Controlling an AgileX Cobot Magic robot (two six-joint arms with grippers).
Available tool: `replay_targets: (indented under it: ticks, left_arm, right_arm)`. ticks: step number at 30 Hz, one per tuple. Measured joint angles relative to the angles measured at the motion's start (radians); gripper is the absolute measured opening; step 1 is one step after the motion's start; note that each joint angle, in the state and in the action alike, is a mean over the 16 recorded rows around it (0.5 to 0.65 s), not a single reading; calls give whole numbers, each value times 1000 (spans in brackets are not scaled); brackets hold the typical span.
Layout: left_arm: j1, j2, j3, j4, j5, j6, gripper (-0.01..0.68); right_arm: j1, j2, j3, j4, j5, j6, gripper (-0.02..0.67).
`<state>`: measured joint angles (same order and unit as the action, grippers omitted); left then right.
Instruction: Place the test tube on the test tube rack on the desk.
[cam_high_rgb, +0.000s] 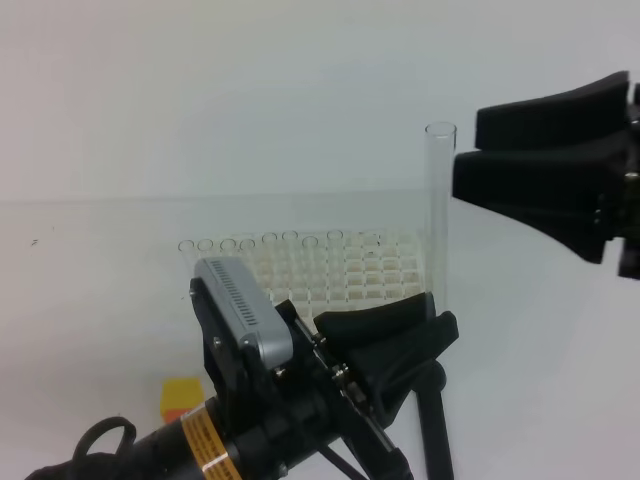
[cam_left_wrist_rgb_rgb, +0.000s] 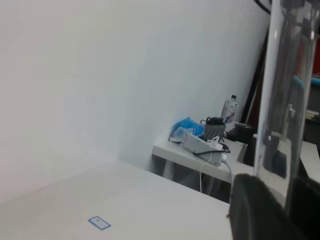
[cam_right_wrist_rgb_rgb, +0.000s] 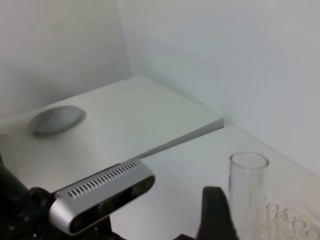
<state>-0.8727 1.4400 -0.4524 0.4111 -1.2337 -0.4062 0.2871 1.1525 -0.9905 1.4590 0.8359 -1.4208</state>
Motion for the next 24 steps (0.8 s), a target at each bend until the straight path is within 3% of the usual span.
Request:
replay_targets:
  ticks: [12,24]
  left_arm:
    - [0,0,0,3,0,23,-1]
    - [0,1,0,5,0,39,-1]
  right_arm:
    - [59,47,-4,28,-38,-13,425]
    - [64,58,-4,44,-14,-24,330]
